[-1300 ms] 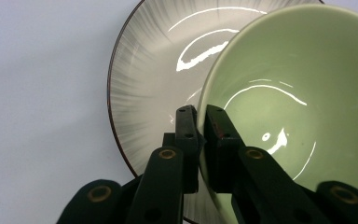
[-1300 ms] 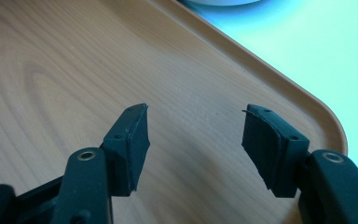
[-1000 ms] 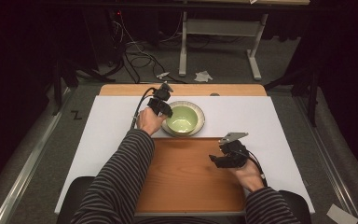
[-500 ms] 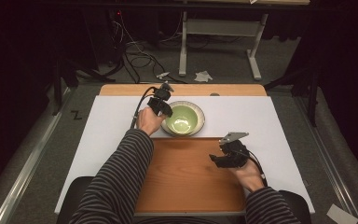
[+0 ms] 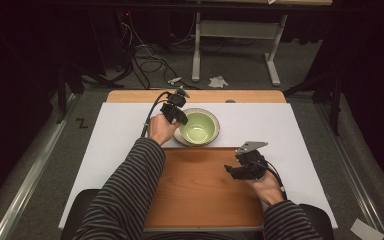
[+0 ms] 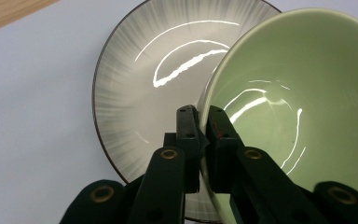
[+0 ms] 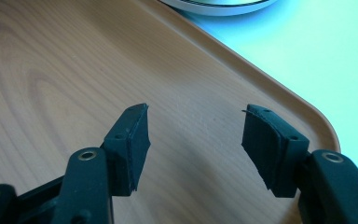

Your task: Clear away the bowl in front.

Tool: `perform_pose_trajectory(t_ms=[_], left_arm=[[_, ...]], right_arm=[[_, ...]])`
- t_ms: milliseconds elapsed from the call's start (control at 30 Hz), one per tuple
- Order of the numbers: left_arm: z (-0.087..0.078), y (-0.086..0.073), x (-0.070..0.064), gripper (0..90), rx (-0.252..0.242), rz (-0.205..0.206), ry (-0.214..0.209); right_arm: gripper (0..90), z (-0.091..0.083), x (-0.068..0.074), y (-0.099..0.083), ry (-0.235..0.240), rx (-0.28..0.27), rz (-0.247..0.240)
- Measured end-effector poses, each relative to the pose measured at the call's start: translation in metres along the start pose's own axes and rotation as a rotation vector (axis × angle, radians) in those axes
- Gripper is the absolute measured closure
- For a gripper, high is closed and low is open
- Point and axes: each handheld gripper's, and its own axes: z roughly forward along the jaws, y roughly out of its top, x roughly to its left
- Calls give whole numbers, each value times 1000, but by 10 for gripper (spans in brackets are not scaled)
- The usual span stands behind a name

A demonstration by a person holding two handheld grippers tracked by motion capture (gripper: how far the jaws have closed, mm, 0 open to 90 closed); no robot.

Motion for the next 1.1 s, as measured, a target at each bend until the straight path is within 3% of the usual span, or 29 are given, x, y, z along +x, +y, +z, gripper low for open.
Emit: perform_pose_trajectory(t_ms=[300, 867, 1100], left_arm=[[-5, 1, -4, 859, -5, 20, -14], [-32, -3, -10, 858, -44, 44, -48], [-42, -5, -13, 858, -29, 69, -66]], right_arm=[[425, -1, 0, 0, -1, -6, 3], [424, 0, -2, -1, 1, -2, 11], [424, 0, -2, -1, 1, 1, 9]])
